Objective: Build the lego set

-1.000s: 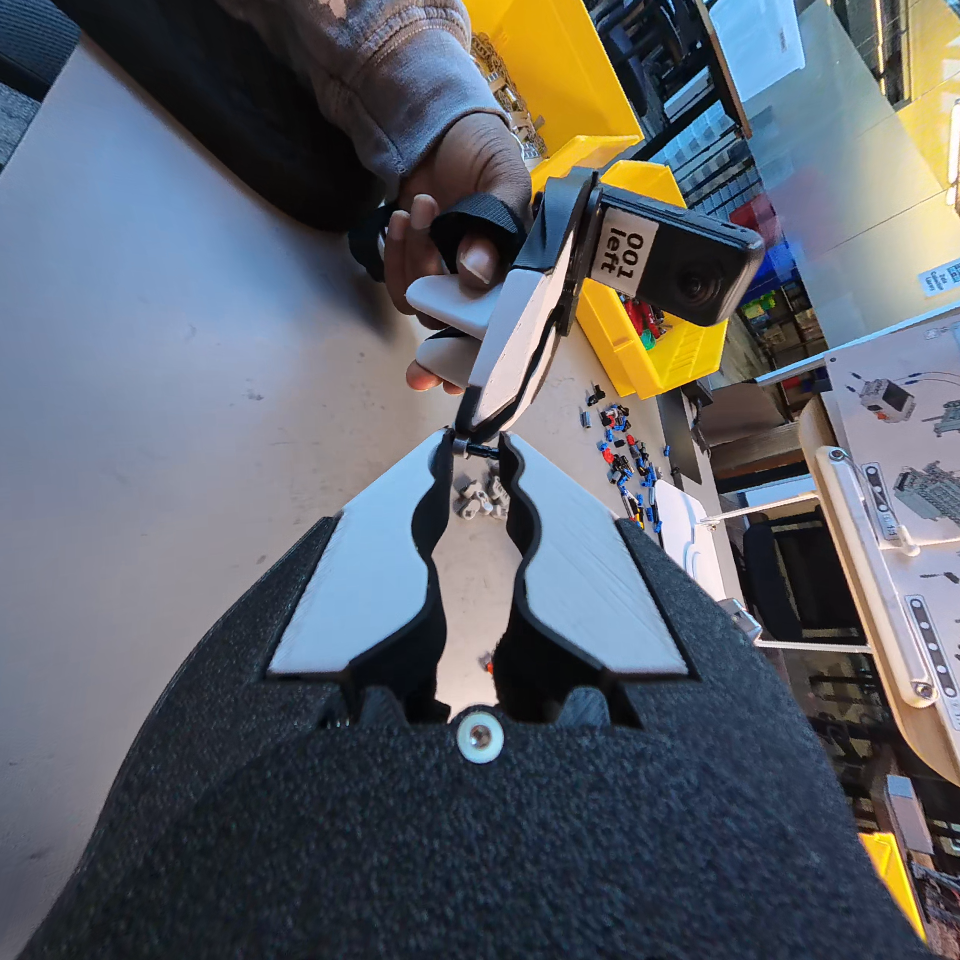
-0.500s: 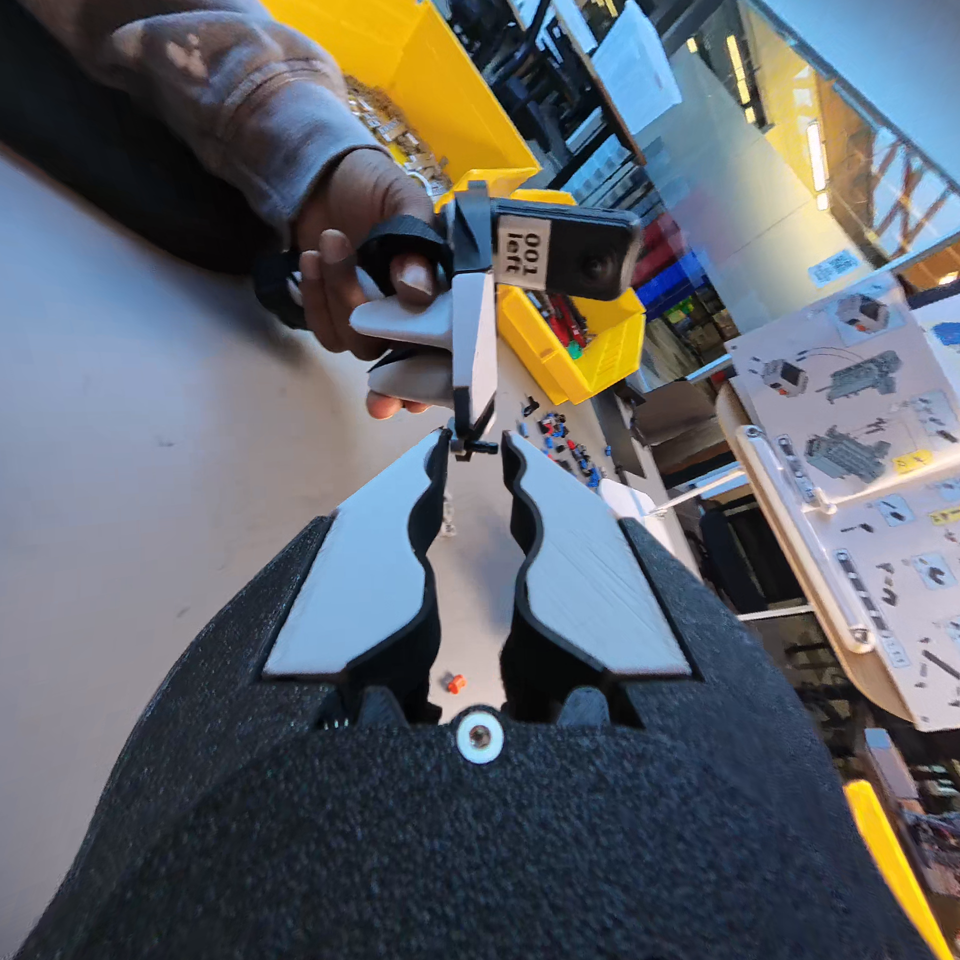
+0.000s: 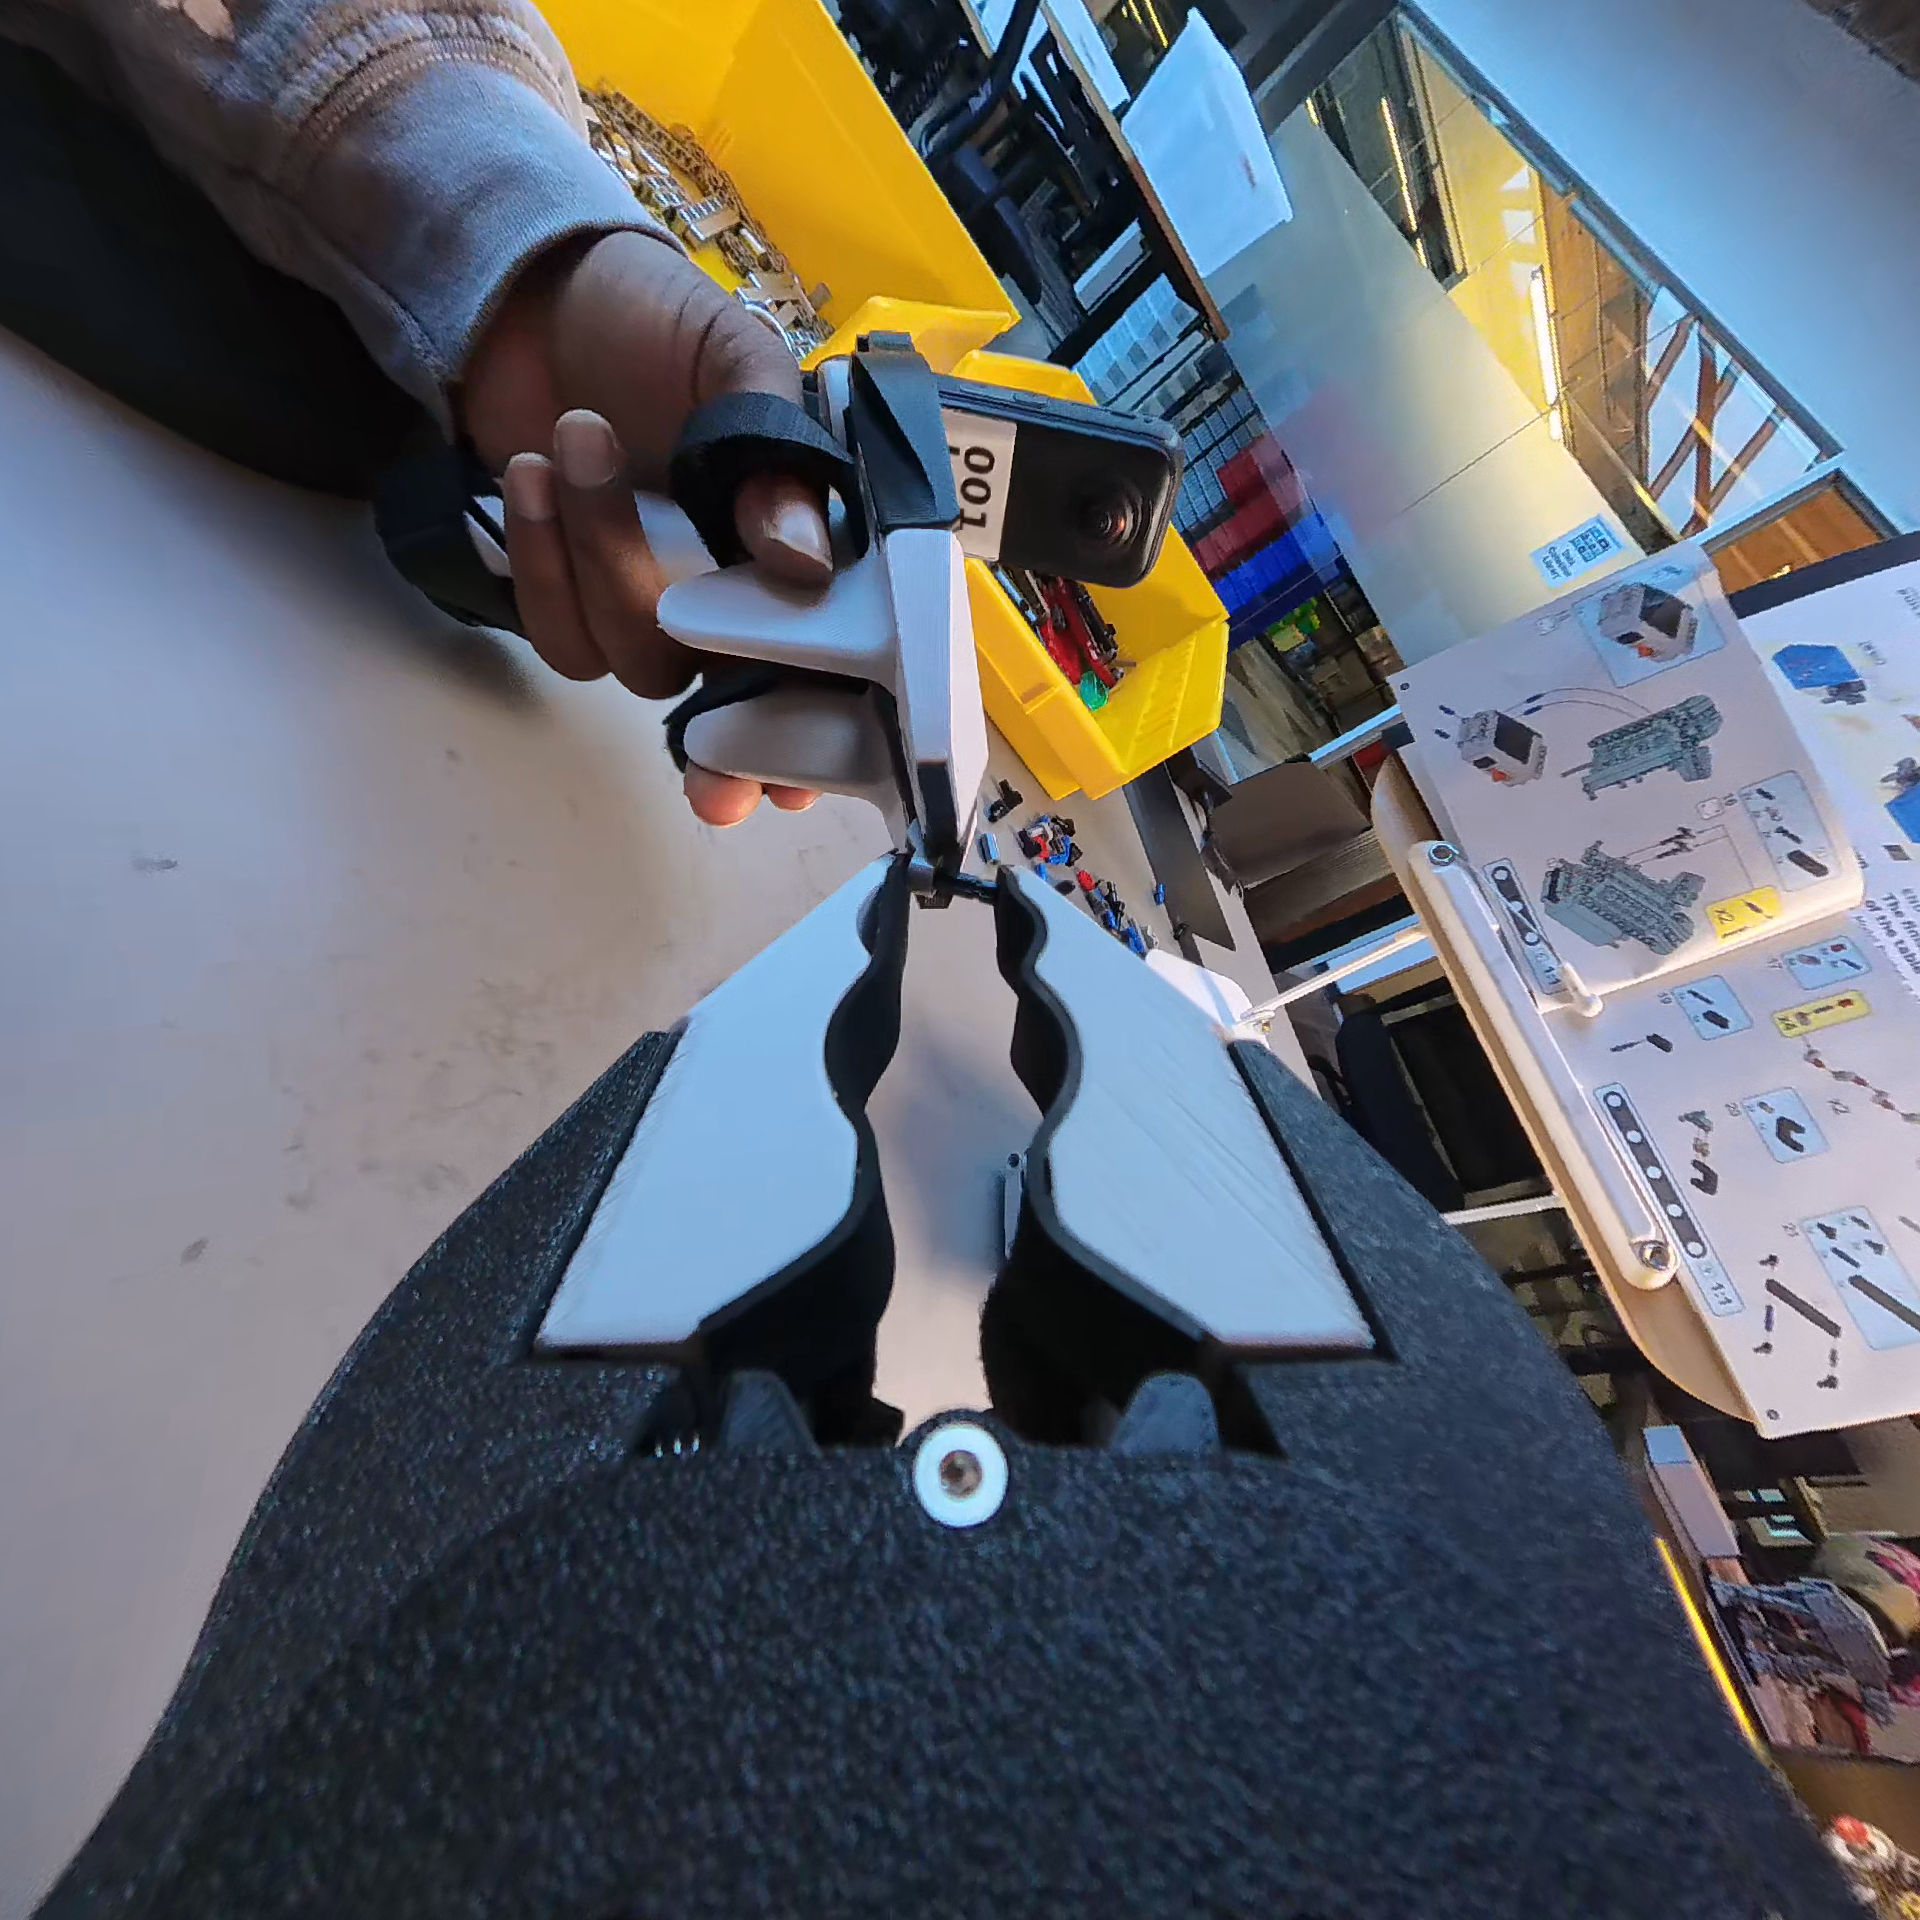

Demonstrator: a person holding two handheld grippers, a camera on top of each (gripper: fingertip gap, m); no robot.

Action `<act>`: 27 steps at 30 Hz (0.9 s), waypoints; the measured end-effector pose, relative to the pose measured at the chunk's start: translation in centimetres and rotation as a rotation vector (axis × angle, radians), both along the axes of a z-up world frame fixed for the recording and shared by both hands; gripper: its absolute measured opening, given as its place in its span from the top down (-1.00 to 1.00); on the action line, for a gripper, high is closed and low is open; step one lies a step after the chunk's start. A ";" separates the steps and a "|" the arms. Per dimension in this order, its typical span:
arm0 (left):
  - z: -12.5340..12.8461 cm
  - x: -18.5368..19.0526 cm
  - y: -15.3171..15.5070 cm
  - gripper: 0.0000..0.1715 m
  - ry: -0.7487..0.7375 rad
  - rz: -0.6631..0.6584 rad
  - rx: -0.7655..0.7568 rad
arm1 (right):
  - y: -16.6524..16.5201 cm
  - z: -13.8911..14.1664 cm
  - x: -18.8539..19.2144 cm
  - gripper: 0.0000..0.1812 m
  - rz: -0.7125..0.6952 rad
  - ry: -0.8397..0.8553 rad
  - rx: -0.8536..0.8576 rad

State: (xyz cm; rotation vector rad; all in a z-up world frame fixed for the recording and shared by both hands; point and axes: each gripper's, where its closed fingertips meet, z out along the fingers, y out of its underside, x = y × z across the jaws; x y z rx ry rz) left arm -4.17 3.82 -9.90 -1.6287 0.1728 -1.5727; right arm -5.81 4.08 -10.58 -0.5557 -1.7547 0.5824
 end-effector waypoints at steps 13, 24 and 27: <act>-1.3 0.2 -0.1 0.90 0.166 0.006 0.037 | 0.3 -1.1 0.4 0.82 0.072 -0.039 -0.062; -0.7 -0.2 0.6 0.95 0.276 0.108 0.137 | 2.5 0.0 0.8 0.42 0.042 -0.024 -0.238; -1.1 -1.2 1.3 0.95 0.394 0.191 0.187 | 5.2 0.4 1.5 0.22 -0.009 -0.088 -0.442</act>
